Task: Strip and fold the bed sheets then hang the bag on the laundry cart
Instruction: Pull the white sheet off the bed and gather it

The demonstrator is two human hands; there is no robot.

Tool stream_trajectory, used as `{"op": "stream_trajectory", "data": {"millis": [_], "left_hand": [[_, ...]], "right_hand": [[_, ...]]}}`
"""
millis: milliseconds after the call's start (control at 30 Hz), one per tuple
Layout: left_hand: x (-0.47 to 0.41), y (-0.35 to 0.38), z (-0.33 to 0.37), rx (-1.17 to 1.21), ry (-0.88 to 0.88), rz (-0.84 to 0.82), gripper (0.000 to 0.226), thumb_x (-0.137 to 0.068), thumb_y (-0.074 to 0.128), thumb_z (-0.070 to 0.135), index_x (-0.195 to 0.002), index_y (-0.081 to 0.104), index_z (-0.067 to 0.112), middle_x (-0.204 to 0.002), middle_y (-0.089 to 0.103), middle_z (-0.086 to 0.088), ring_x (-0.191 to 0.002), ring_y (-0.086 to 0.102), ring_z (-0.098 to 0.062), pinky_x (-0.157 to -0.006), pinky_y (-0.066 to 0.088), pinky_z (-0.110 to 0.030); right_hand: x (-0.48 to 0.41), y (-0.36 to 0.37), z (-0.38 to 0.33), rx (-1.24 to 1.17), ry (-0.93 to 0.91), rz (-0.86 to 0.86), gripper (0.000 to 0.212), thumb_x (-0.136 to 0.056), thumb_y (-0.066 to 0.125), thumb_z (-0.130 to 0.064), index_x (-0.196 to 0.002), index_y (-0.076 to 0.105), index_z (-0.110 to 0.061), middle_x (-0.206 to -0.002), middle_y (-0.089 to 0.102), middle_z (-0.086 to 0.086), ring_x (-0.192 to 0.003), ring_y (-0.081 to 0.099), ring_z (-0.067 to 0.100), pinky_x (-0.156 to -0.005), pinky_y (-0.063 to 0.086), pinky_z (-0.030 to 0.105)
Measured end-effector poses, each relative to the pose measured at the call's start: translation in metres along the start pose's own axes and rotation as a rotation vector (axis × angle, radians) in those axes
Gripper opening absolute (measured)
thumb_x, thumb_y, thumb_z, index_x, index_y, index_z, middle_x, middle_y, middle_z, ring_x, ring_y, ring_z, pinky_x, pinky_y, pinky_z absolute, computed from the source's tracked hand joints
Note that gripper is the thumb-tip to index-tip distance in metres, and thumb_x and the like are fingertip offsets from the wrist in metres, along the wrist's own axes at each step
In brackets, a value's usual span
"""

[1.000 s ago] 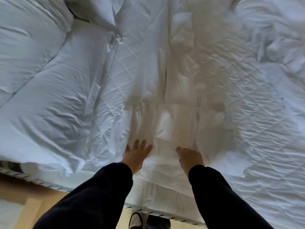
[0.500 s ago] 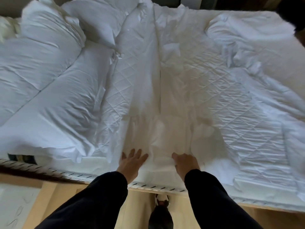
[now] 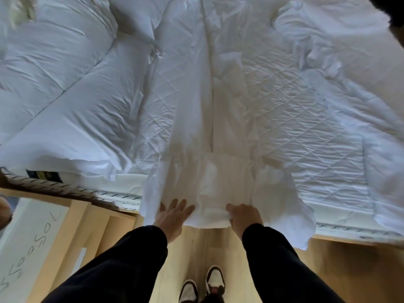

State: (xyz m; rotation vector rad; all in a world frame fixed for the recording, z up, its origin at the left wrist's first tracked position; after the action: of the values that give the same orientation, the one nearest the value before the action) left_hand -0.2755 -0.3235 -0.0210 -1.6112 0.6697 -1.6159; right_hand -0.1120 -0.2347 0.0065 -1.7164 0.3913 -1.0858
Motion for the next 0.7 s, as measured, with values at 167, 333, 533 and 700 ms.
{"op": "stream_trajectory", "data": {"millis": [167, 333, 533, 700], "left_hand": [[-0.004, -0.040, -0.003, 0.029, -0.008, 0.125, 0.060, -0.082, 0.046, 0.002, -0.135, 0.041, 0.029, -0.135, 0.045, 0.002, -0.128, 0.040, -0.021, -0.101, 0.032, -0.039], [-0.009, -0.078, -0.012, -0.037, -0.015, 0.217, 0.038, -0.085, 0.043, 0.005, -0.119, 0.050, 0.020, -0.118, 0.054, -0.002, -0.111, 0.051, -0.023, -0.091, 0.036, -0.035], [-0.041, -0.143, -0.033, -0.007, -0.009, 0.353, 0.021, -0.091, 0.046, 0.018, -0.110, 0.055, 0.020, -0.107, 0.063, 0.000, -0.102, 0.061, -0.024, -0.078, 0.041, -0.032], [-0.094, -0.222, -0.055, -0.078, -0.014, 0.500, 0.020, -0.091, 0.043, 0.026, -0.109, 0.049, 0.018, -0.100, 0.065, 0.000, -0.096, 0.064, -0.025, -0.080, 0.038, -0.036]], "right_hand": [[-0.007, -0.024, 0.008, -0.001, -0.051, 0.005, 0.023, -0.093, 0.047, -0.020, -0.115, 0.054, -0.018, -0.108, 0.066, 0.009, -0.101, 0.063, 0.030, -0.083, 0.047, 0.033], [-0.021, -0.051, 0.009, -0.024, -0.059, 0.022, 0.022, -0.090, 0.045, -0.022, -0.105, 0.061, -0.020, -0.104, 0.067, 0.007, -0.099, 0.063, 0.031, -0.081, 0.047, 0.034], [-0.058, -0.106, 0.018, 0.000, -0.008, 0.112, 0.024, -0.093, 0.042, -0.031, -0.108, 0.055, -0.018, -0.104, 0.066, 0.007, -0.099, 0.062, 0.030, -0.080, 0.041, 0.030], [-0.117, -0.157, 0.037, 0.055, 0.064, 0.165, 0.026, -0.093, 0.039, -0.030, -0.114, 0.048, -0.018, -0.108, 0.065, 0.002, -0.104, 0.061, 0.025, -0.094, 0.033, 0.038]]}}
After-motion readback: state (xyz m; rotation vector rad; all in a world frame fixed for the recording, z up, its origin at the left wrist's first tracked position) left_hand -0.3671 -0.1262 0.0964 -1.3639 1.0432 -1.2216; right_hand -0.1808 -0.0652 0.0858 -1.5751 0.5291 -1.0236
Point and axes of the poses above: each hand's wrist, its own x-axis away from the middle knuckle, its own y-axis out of the palm, z = x × y, the point moved 8 cm from there along -x, towards the middle knuckle
